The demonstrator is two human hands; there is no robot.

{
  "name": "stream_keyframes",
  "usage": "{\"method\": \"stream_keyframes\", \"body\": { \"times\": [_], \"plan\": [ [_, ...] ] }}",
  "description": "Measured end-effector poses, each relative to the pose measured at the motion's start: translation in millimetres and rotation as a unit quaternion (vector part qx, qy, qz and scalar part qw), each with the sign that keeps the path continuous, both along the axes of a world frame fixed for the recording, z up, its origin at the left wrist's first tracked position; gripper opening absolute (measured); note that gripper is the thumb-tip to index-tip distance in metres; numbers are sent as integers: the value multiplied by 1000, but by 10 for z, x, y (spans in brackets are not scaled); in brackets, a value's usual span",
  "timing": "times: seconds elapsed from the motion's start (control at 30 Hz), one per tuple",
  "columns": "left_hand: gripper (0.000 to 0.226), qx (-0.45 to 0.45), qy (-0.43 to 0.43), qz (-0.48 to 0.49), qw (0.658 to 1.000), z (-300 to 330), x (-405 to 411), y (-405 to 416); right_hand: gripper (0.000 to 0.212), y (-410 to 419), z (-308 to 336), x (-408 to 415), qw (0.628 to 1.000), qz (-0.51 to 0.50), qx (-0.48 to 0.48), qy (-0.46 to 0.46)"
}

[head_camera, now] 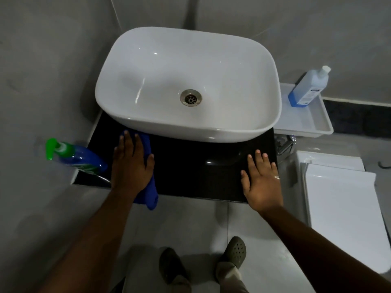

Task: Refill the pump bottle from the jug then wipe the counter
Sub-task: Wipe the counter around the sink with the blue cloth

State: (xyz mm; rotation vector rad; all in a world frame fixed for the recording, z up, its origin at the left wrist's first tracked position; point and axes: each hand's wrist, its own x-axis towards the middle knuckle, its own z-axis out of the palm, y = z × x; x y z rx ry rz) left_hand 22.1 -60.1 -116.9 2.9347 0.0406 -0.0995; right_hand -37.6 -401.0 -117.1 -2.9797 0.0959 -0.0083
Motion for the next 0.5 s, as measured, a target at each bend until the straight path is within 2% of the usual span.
{"method": "stream_keyframes", "body": {
  "times": [0.13,0.2,0.27,0.37,0.43,0.5],
  "plan": [
    [74,-29,-6,113,993,-28,-82,-123,57,3,-26,8,1000,2,-3,-1],
    [71,-29,-15,117,993,21,-171,-501,57,8,-42,11,1000,0,-5,-1],
    [70,-34,-22,-6,999,41,-297,-967,58,4,-60,15,1000,3,-5,-3],
    [67,-49,-21,-233,971,3,-430,-1271,59,8,-87,29,1000,5,-9,-11],
    [65,-33,-25,-301,953,7,-370,-1052,59,-8,-112,33,1000,5,-9,-18],
    [67,10,-30,-285,958,-26,-323,-711,58,-29,-133,33,1000,6,-8,-20]
  ]
}}
